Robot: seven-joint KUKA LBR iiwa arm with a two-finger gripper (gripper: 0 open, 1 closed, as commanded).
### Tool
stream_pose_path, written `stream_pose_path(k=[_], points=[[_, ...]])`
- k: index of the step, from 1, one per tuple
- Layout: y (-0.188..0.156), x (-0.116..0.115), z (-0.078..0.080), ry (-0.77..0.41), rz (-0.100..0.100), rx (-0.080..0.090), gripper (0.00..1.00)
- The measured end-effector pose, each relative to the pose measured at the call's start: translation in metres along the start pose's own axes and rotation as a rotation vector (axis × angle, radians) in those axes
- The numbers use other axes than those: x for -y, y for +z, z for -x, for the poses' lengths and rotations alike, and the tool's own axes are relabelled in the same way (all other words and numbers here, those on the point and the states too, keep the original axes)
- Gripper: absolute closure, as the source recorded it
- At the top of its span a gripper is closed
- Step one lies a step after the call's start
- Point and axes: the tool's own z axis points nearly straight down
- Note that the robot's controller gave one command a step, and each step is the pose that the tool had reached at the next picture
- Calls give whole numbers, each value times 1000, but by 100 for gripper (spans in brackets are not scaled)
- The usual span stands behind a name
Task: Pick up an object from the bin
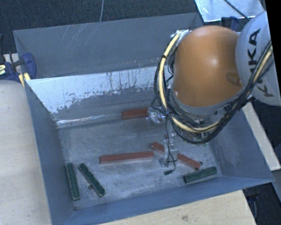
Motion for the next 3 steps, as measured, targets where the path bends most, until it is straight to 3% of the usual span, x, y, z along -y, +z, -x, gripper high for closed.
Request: stream_pose_path(k=[1,2,3], points=[[46,-68,10,-10,1,1,0],[87,-76,28,-120,7,0,0],[165,-72,33,-221,2,1,100]])
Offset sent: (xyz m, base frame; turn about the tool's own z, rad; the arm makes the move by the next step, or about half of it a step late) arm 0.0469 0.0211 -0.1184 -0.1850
